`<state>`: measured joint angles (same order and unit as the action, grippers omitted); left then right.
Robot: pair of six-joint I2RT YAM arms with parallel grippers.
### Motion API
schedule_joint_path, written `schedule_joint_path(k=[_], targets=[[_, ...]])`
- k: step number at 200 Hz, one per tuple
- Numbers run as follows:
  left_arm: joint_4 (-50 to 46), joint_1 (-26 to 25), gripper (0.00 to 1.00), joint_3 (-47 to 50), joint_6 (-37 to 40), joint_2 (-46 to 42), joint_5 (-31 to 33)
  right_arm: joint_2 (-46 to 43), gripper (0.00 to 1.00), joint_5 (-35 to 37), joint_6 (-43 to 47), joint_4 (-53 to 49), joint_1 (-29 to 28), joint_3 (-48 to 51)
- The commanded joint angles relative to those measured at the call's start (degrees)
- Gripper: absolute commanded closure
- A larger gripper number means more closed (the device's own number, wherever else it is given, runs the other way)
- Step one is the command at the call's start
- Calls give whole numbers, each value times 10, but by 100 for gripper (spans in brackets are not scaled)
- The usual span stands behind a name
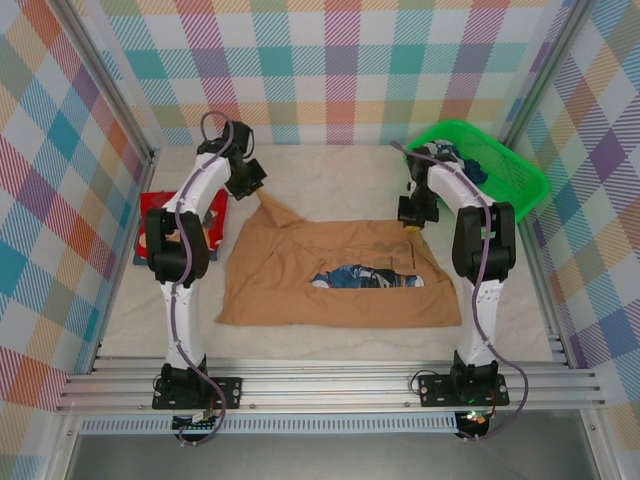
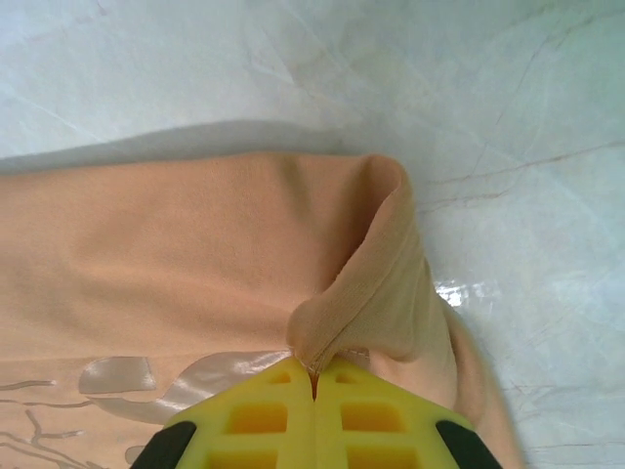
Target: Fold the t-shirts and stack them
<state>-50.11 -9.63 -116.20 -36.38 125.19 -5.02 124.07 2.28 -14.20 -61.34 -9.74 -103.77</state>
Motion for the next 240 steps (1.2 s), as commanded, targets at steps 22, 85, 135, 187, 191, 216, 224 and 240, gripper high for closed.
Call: schedule_joint_path(k=[22, 85, 135, 187, 191, 216, 224, 240], targets=[[-42, -2, 100, 9, -55, -61, -37, -25, 100, -8, 24, -14, 29, -27], [-47, -15, 100, 124, -114, -166, -63, -61, 100, -16, 35, -13, 55, -9], [-46, -38, 100, 294, -161, -315, -66, -139, 100, -10, 21, -8, 62, 63], [-76, -47, 100, 412, -198, -452, -75, -221, 100, 7, 0, 21, 86, 194], [-82, -48, 100, 417, -198, -461, -73, -226, 100, 7, -2, 22, 89, 199], [-111, -50, 100, 453, -204, -514, -62, -251, 100, 20, -6, 18, 96, 222], [-112, -50, 100, 469, -212, -531, -64, -259, 100, 23, -10, 18, 96, 229], [-107, -53, 100, 503, -234, -560, -74, -272, 100, 23, -17, 14, 96, 246]])
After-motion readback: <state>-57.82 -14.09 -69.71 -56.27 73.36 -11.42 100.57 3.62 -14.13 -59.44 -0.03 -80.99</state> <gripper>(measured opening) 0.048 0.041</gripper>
